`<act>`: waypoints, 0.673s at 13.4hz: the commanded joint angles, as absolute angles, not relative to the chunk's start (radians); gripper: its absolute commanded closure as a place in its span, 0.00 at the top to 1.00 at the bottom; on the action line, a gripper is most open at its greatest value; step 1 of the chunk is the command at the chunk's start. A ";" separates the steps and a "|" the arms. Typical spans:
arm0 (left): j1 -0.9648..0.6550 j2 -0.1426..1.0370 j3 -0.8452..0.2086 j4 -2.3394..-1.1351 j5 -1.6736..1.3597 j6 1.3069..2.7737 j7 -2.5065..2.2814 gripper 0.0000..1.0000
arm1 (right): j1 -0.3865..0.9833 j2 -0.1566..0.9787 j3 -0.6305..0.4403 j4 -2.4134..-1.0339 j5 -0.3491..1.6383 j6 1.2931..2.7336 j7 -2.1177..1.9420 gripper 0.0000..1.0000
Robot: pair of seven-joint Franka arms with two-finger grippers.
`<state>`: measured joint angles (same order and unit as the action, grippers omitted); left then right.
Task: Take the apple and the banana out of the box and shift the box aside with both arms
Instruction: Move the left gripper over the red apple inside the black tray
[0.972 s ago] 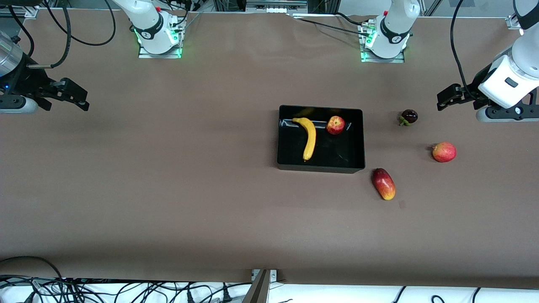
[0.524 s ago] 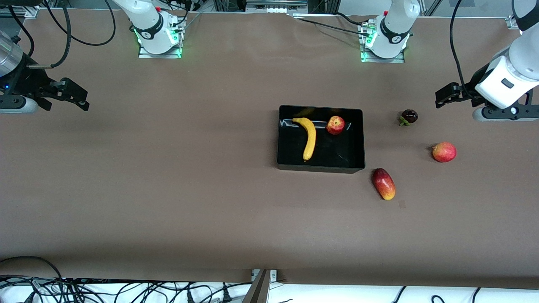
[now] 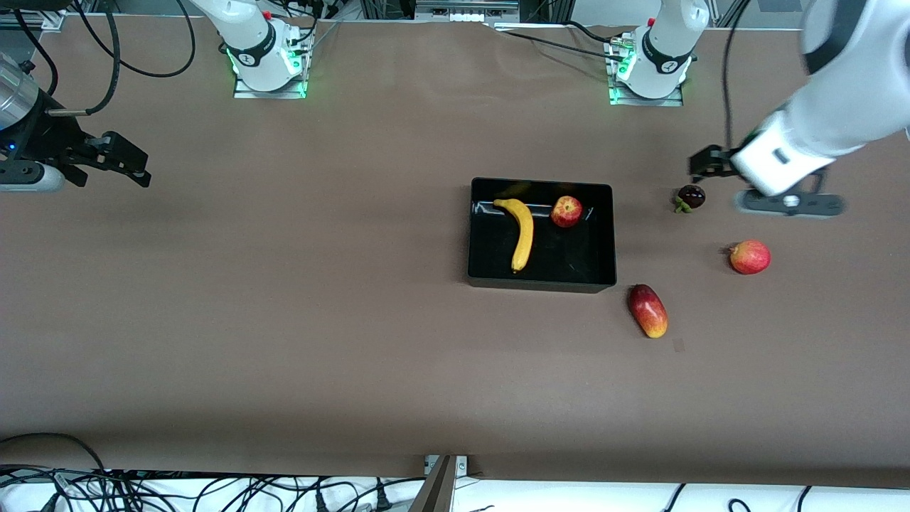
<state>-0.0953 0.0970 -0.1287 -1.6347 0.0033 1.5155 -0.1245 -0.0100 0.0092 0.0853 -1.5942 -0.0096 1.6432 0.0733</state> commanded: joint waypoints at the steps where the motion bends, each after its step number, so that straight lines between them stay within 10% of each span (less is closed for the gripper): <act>1: -0.103 0.178 -0.182 -1.626 -0.018 1.531 -0.222 1.00 | -0.018 0.014 0.094 -1.582 -0.020 1.631 0.074 1.00; 9: -0.101 0.176 -0.386 -2.095 -0.006 2.108 -0.510 1.00 | -0.018 0.014 0.094 -1.582 -0.020 1.626 0.075 1.00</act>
